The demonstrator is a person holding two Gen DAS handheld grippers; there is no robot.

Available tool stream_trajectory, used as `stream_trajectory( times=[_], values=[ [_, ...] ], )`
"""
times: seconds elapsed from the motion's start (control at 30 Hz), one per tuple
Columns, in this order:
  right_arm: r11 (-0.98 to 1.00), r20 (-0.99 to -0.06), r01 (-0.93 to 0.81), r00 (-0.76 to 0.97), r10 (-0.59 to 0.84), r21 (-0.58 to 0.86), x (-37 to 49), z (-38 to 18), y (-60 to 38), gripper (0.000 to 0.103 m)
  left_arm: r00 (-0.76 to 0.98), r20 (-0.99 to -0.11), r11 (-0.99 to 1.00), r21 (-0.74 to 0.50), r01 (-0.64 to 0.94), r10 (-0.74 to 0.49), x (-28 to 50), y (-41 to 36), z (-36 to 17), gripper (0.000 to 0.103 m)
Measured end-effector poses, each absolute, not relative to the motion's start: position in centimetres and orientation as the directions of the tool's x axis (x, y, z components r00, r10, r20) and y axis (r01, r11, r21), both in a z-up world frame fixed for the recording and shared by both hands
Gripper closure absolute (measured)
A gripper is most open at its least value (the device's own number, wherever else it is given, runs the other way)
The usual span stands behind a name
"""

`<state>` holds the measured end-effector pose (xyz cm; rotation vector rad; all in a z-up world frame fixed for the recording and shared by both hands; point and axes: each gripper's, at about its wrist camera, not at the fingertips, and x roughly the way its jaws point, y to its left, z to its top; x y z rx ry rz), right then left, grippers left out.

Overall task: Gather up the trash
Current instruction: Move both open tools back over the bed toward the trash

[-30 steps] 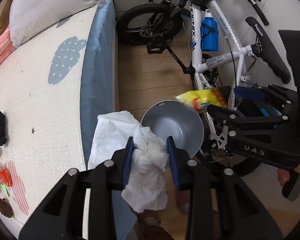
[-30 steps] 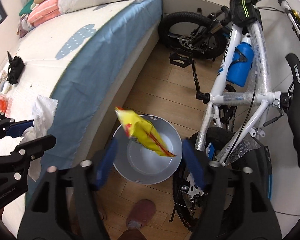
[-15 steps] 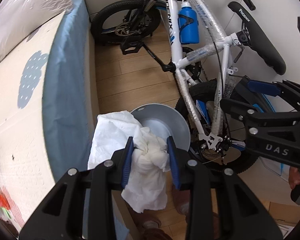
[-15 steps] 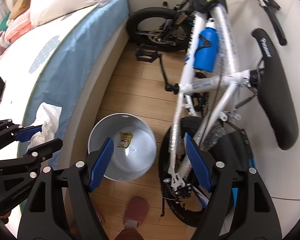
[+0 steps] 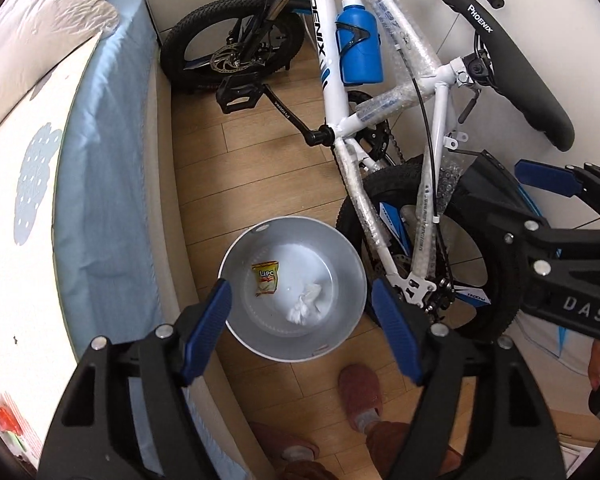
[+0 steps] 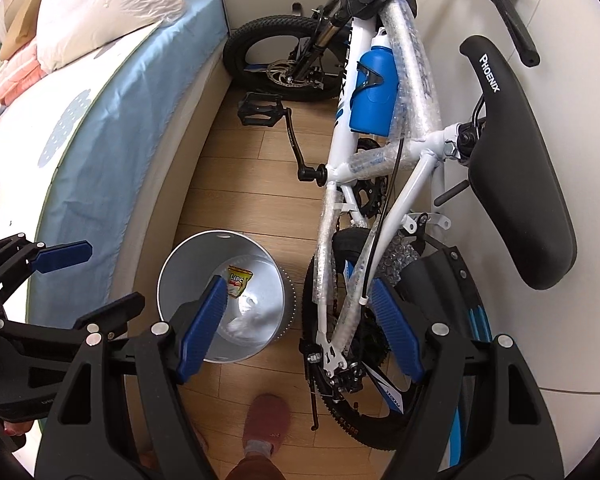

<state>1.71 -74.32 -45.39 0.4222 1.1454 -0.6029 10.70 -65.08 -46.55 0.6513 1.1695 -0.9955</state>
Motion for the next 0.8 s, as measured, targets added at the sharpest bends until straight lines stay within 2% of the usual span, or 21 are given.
stream_trajectory(
  times=[0.37,0.63,0.8],
  values=[
    [0.841,-0.923,0.541,0.335,-0.189,0.024,5.6,-42.5,-70.7,0.031,0.116,-0.951,0.573,-0.074,0.816,-0.288,13.3,-59.1,-43.2,0.030],
    [0.941,-0.901,0.333,0.425,-0.090,0.062,11.9,-38.6,-62.8,0.031,0.209,-0.940,0.724,-0.053,0.688,-0.268,16.7,-49.9,-39.4,0.030],
    [0.981,-0.881,0.179,0.474,-0.018,0.076,16.2,-35.7,-56.0,0.031,0.302,-0.930,0.830,-0.006,0.557,-0.209,19.0,-42.2,-36.1,0.030]
  ],
)
